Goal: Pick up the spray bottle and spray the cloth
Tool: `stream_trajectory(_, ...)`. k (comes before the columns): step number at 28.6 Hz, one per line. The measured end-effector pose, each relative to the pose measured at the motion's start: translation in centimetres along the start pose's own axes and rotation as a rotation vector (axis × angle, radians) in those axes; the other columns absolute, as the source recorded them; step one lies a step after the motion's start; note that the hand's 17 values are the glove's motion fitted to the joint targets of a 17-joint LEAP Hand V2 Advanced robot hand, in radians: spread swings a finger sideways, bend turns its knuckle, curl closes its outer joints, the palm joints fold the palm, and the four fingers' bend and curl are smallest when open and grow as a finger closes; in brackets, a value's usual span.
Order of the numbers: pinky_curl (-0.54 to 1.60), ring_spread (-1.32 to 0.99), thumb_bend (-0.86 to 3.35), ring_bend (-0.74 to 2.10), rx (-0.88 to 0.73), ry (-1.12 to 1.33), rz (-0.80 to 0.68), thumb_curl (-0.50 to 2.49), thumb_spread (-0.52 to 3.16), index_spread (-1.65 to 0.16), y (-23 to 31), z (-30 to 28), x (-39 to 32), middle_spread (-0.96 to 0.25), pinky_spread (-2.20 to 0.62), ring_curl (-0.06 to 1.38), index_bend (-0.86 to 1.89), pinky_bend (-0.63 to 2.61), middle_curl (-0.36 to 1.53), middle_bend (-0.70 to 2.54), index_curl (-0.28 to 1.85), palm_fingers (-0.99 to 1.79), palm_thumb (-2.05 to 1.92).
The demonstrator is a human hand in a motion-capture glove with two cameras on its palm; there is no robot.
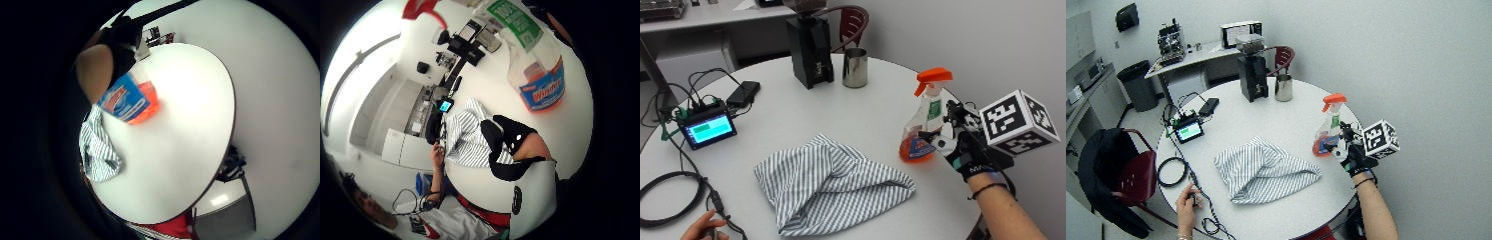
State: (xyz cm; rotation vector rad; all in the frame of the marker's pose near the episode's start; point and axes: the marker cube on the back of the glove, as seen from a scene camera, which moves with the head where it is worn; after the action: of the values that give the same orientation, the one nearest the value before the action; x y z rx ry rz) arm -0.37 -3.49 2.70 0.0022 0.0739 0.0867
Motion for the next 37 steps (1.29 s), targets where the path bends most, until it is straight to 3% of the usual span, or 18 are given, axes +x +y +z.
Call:
stream_trajectory(9,0.34,0.11,-0.04,0.44,-0.077,-0.114,0.042,0.22,0.95,-0.33,-2.4,1.4,2.0,0.00,0.22,0.29,-0.02,0.55,0.33,0.35,0.12,0.37,0.53)
stream_trajectory(15,0.35,0.11,-0.03,0.49,-0.020,-0.222,0.045,0.23,0.91,-0.32,-2.7,2.2,2.3,0.00,0.24,0.31,0.00,0.60,0.35,0.39,0.08,0.33,0.53)
stream_trajectory(20,0.32,0.00,0.08,0.71,0.065,-0.275,0.044,0.29,0.90,-0.31,-2.8,2.1,3.3,-0.06,0.24,0.35,-0.15,0.54,0.44,0.73,-0.02,0.67,0.76)
stream_trajectory(25,0.30,-0.06,0.12,0.65,0.087,-0.349,0.059,0.35,0.88,-0.28,-2.4,1.8,4.2,-0.08,0.23,0.35,0.33,0.45,0.42,0.58,0.12,0.90,0.90)
stream_trajectory(30,0.32,-0.07,0.11,0.60,0.098,-0.308,0.042,0.40,0.83,-0.26,-1.4,2.0,4.6,-0.08,0.22,0.37,0.39,0.44,0.38,0.40,0.20,0.90,0.97)
stream_trajectory(37,0.31,-0.11,0.06,0.58,0.077,-0.089,-0.117,0.45,0.70,-0.25,-2.5,-0.4,-0.2,-0.11,0.17,0.38,0.24,0.34,0.42,0.48,0.23,1.03,1.01)
